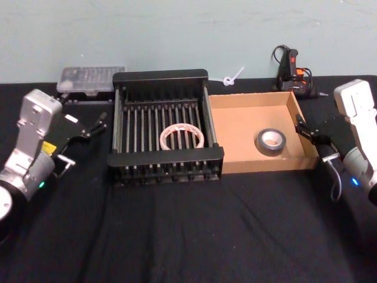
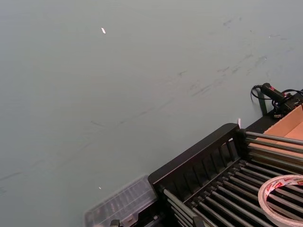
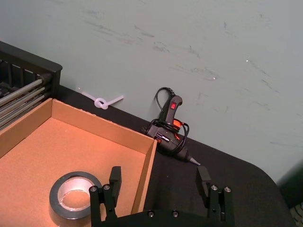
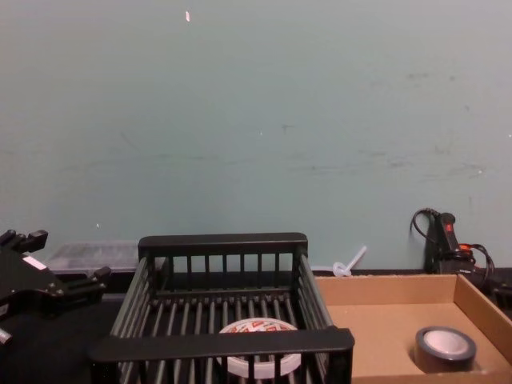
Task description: Pick up the white tape and place it into the black box , Pick up the silver tape and place it into the brown box.
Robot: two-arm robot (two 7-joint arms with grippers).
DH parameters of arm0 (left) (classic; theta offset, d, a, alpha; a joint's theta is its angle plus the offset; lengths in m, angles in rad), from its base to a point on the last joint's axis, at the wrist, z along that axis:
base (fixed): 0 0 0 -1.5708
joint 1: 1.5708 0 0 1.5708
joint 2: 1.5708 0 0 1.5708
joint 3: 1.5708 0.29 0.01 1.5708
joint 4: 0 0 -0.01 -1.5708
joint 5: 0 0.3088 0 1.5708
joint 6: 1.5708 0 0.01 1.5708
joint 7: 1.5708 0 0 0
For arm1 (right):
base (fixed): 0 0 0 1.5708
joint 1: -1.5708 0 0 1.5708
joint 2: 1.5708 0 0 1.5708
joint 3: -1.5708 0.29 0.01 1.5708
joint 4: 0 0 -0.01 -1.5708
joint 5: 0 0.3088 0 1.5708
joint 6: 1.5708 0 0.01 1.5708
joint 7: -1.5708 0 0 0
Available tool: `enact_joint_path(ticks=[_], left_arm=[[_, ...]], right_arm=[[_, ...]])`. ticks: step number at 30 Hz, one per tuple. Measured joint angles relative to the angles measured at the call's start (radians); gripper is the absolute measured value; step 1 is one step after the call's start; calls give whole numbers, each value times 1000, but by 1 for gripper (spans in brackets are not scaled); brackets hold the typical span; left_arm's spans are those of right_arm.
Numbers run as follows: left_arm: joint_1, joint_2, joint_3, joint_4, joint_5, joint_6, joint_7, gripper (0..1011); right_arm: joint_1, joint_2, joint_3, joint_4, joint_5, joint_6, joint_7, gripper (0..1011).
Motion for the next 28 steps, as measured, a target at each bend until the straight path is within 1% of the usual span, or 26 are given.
enact_joint_path(ticks=[28], left_arm=[[0, 0, 0, 0, 0, 0, 0, 1001]], right_arm=[[0, 0, 0, 0, 0, 0, 0, 1002]])
